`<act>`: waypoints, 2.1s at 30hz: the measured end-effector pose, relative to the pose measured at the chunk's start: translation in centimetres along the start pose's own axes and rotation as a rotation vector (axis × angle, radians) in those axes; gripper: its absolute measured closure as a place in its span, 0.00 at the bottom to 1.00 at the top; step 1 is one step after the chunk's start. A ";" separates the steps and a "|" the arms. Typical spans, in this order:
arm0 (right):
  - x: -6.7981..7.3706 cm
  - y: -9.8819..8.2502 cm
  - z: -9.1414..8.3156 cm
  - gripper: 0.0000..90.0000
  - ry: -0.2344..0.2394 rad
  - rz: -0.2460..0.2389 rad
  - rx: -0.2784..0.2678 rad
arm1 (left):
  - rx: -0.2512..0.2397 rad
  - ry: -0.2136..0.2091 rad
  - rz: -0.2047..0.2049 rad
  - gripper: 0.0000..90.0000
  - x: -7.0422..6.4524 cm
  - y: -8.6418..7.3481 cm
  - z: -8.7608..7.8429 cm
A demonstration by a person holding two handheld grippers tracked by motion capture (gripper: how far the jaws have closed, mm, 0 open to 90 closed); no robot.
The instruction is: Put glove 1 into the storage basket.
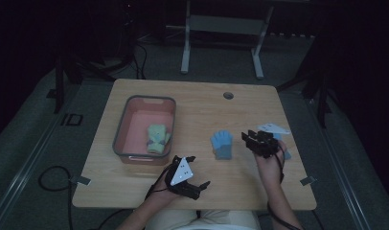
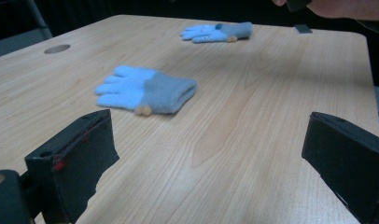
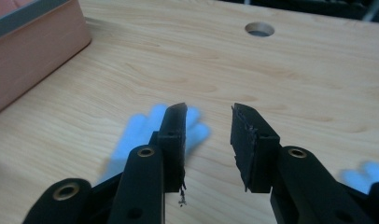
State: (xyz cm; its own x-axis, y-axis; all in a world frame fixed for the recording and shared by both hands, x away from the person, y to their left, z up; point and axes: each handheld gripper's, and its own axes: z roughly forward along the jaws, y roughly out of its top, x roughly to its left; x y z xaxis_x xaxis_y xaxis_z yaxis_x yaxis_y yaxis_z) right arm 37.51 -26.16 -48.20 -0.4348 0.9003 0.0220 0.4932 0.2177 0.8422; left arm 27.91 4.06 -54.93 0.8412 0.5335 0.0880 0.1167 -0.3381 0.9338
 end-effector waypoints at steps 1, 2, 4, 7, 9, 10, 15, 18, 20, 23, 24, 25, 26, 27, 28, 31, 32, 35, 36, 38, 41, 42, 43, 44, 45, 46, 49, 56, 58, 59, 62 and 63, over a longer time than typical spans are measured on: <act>-0.8 -0.1 -0.4 0.73 -0.008 -0.017 -0.004 | 0.000 -0.001 0.000 0.03 0.0 0.0 0.0; -1.7 -0.3 -0.7 0.73 -0.011 -0.034 -0.004 | 0.000 -0.005 0.001 0.03 0.0 0.0 0.0; -3.3 -0.8 -1.4 0.73 -0.002 -0.049 -0.007 | -0.003 -0.010 0.001 0.03 -0.1 0.0 0.0; -5.7 -1.5 -2.2 0.72 0.007 -0.059 -0.005 | -0.005 -0.016 -0.001 0.03 -0.1 0.1 0.0; -6.4 -1.7 -2.4 0.72 0.014 -0.055 -0.005 | -0.005 -0.014 -0.001 0.03 -0.1 0.1 0.0; -7.2 -1.9 -2.6 0.72 0.007 -0.048 -0.007 | -0.007 -0.020 -0.003 0.03 -0.2 0.1 0.1; -11.5 -2.9 -3.5 0.71 0.021 -0.037 -0.004 | -0.003 -0.029 -0.006 0.03 -0.2 0.0 0.1; -12.8 -3.5 -3.5 0.71 0.010 -0.078 0.017 | -0.005 -0.036 -0.013 0.03 -0.2 0.1 0.1; -13.4 -3.9 -3.2 0.72 0.012 -0.088 0.043 | -0.004 -0.038 -0.012 0.03 -0.2 0.1 0.1; -14.2 -4.6 -2.6 0.74 0.040 -0.082 0.079 | -0.004 -0.049 -0.025 0.03 -0.2 0.1 0.2; -14.4 -4.9 -2.4 0.74 0.053 -0.075 0.089 | -0.005 -0.050 -0.030 0.03 -0.2 0.1 0.2; -14.6 -5.2 -2.1 0.74 0.054 -0.075 0.099 | -0.009 -0.053 -0.034 0.03 -0.2 0.1 0.1; -14.7 -5.5 -1.8 0.74 0.058 -0.073 0.114 | -0.011 -0.055 -0.035 0.03 -0.2 0.1 0.1; -14.8 -5.8 -1.5 0.74 0.049 -0.072 0.124 | -0.010 -0.054 -0.036 0.03 -0.2 0.1 0.1; -14.9 -6.0 -1.3 0.73 0.044 -0.072 0.132 | -0.009 -0.051 -0.034 0.03 -0.2 0.1 0.0; -15.0 -6.6 -0.5 0.71 0.041 -0.075 0.151 | -0.011 -0.050 -0.037 0.03 -0.1 0.1 0.0; -15.0 -6.8 -0.2 0.68 0.046 -0.082 0.171 | -0.010 -0.047 -0.036 0.03 -0.1 0.1 0.0; -14.6 -7.4 0.4 0.67 0.038 -0.101 0.187 | -0.009 -0.046 -0.032 0.03 -0.2 0.1 -0.1; -14.6 -7.4 0.4 0.70 0.039 -0.102 0.190 | -0.009 -0.046 -0.030 0.03 -0.2 0.1 -0.1; -14.6 -7.3 0.5 0.79 0.030 -0.074 0.197 | -0.007 -0.049 -0.027 0.03 -0.3 0.1 0.0; -13.9 -7.0 0.7 0.91 -0.005 -0.049 0.215 | -0.004 -0.049 -0.018 0.03 -0.4 0.1 0.0; -13.7 -6.9 0.7 0.92 -0.019 -0.044 0.221 | -0.004 -0.047 -0.016 0.03 -0.4 0.1 0.0; -13.4 -6.8 0.8 0.93 -0.036 -0.032 0.223 | -0.007 -0.047 -0.016 0.03 -0.5 0.2 0.0; -13.2 -6.8 0.8 0.93 -0.049 -0.024 0.223 | -0.007 -0.048 -0.016 0.03 -0.5 0.2 0.1; -12.8 -6.7 0.9 0.94 -0.076 -0.011 0.224 | -0.007 -0.047 -0.015 0.03 -0.5 0.2 0.1; -12.6 -6.5 0.9 0.95 -0.097 0.000 0.226 | -0.007 -0.046 -0.014 0.03 -0.5 0.2 0.1; -11.6 -5.7 0.5 0.96 -0.138 0.055 0.191 | -0.009 -0.037 -0.011 0.03 -0.4 0.3 0.0; -7.3 -2.0 -1.9 0.96 -0.166 0.128 0.078 | -0.015 -0.012 -0.018 0.03 -0.2 0.3 -0.1; -5.1 -0.7 -2.7 0.96 -0.200 0.136 0.056 | -0.012 -0.007 -0.012 0.03 -0.1 0.3 -0.1; -5.1 -0.7 -2.7 0.96 -0.200 0.136 0.056 | -0.012 -0.007 -0.012 0.03 -0.1 0.3 -0.1; -2.7 0.0 -3.0 0.96 -0.232 0.161 0.045 | -0.005 0.002 -0.011 0.03 -0.1 0.2 -0.1; -2.1 -0.1 -3.0 0.96 -0.237 0.172 0.043 | -0.007 0.002 -0.012 0.03 -0.1 0.2 -0.1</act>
State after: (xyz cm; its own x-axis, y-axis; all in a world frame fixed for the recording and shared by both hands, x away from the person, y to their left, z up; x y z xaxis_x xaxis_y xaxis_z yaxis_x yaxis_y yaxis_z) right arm 36.17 -29.20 -46.71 -0.1564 0.9872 0.0317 0.5781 0.0655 0.8133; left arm 27.78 3.97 -54.69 0.8386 0.5393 0.0770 0.1235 -0.3259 0.9373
